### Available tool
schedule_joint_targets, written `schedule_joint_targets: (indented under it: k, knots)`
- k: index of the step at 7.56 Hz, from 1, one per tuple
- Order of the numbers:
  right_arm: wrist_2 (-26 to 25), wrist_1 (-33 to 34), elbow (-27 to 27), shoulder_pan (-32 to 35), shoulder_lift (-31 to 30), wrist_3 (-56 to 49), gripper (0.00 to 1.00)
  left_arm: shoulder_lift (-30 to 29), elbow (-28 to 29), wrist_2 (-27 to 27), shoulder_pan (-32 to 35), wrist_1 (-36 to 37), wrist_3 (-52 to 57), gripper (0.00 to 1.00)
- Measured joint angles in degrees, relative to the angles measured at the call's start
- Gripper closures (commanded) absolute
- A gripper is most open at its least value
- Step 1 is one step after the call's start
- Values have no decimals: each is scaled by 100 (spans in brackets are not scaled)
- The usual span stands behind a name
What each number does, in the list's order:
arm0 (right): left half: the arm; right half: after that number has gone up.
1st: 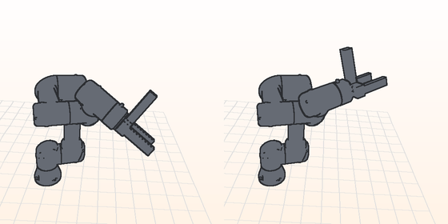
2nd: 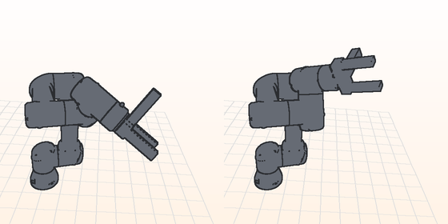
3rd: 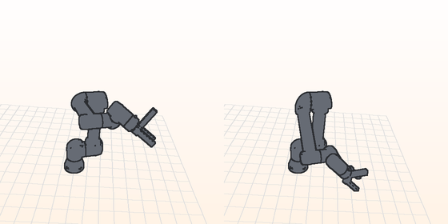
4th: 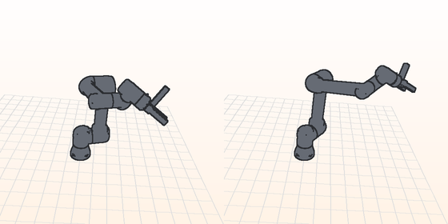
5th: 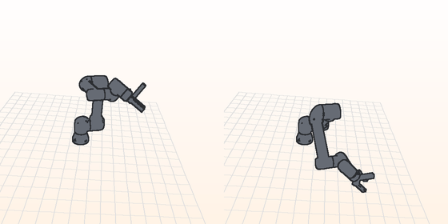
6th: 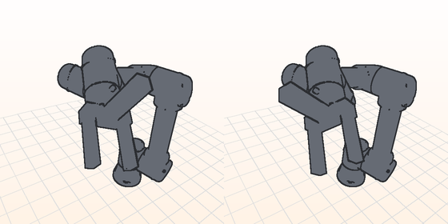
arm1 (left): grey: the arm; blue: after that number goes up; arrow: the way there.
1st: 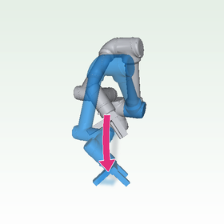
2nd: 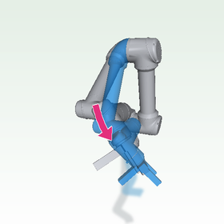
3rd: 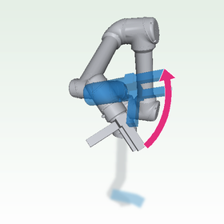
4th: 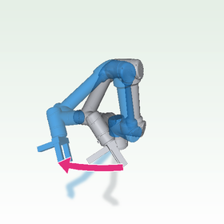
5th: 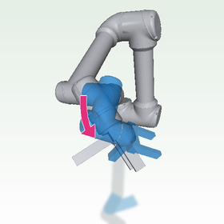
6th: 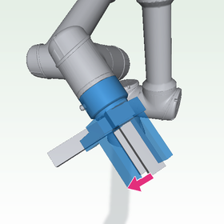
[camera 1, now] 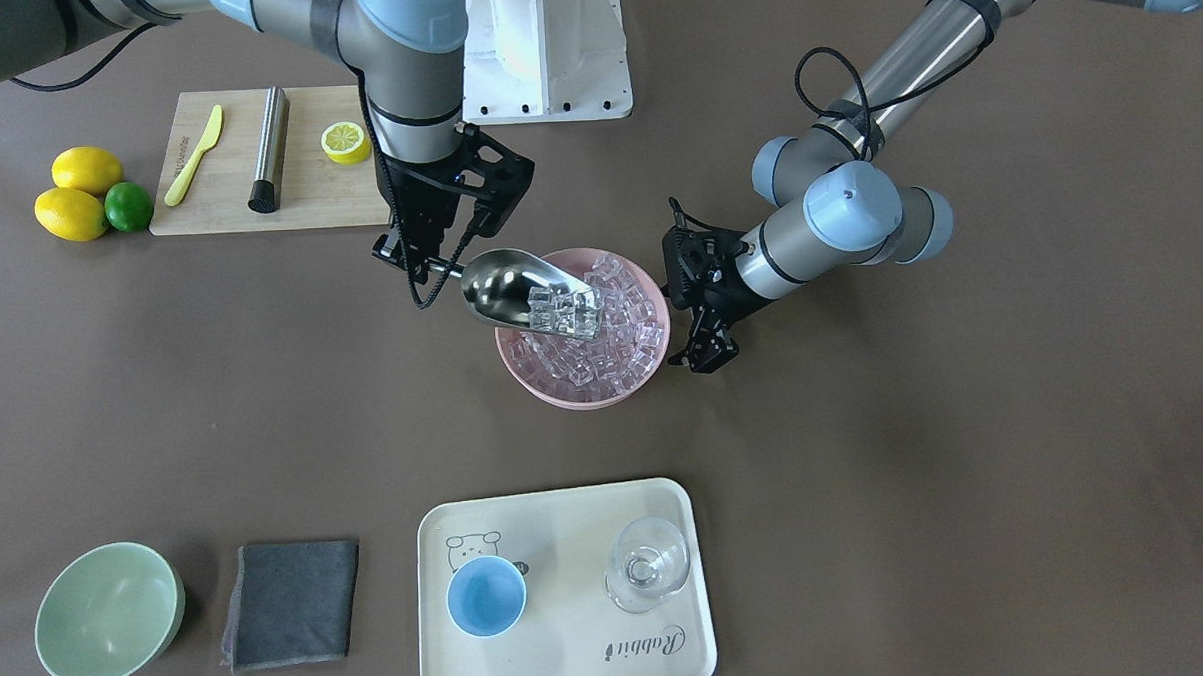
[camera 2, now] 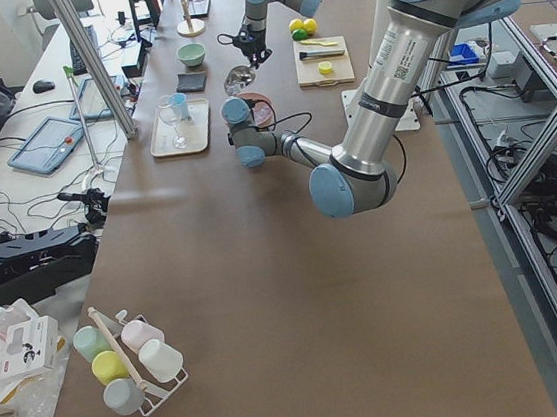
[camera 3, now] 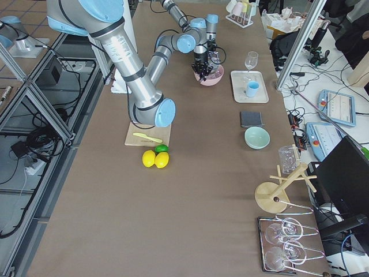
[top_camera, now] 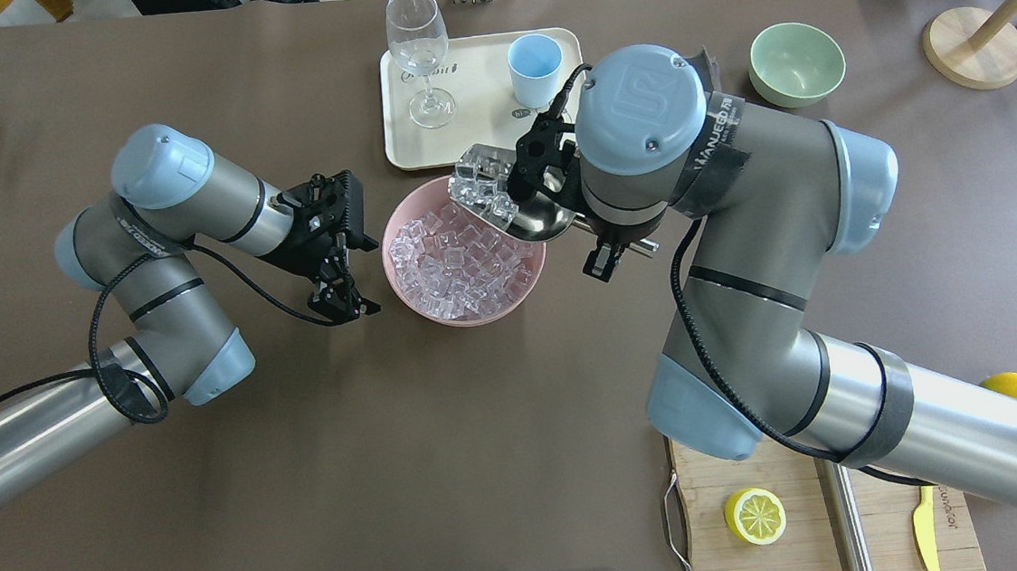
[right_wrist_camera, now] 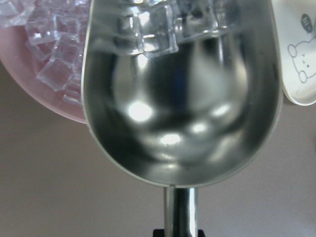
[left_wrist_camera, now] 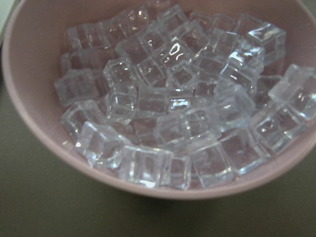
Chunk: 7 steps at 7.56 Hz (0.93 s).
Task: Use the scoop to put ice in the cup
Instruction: 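Lift the ice-filled scoop toward the blue cup while the left gripper withdraws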
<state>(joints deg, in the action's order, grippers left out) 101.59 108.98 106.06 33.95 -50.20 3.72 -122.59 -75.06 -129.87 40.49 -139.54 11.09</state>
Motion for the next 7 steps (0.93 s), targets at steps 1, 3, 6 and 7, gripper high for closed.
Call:
schedule_joint_targets:
  k: [1,3,6,7]
  knots:
    - [111,-485,72,107,-184,388,100,198,-326,-124,200,360,-4,3]
    - [195,-1487,110,255,-406,1204,100,759,-1156,-384,753,1276,-3,3]
    - [758,-1829,-188,943,-488,1432,100,1276,-1624,-772,1731,2328,-7,3]
    - [1146,-1834,-479,1263,-444,1423,100,1381,-1662,-827,1985,2573,-9,3]
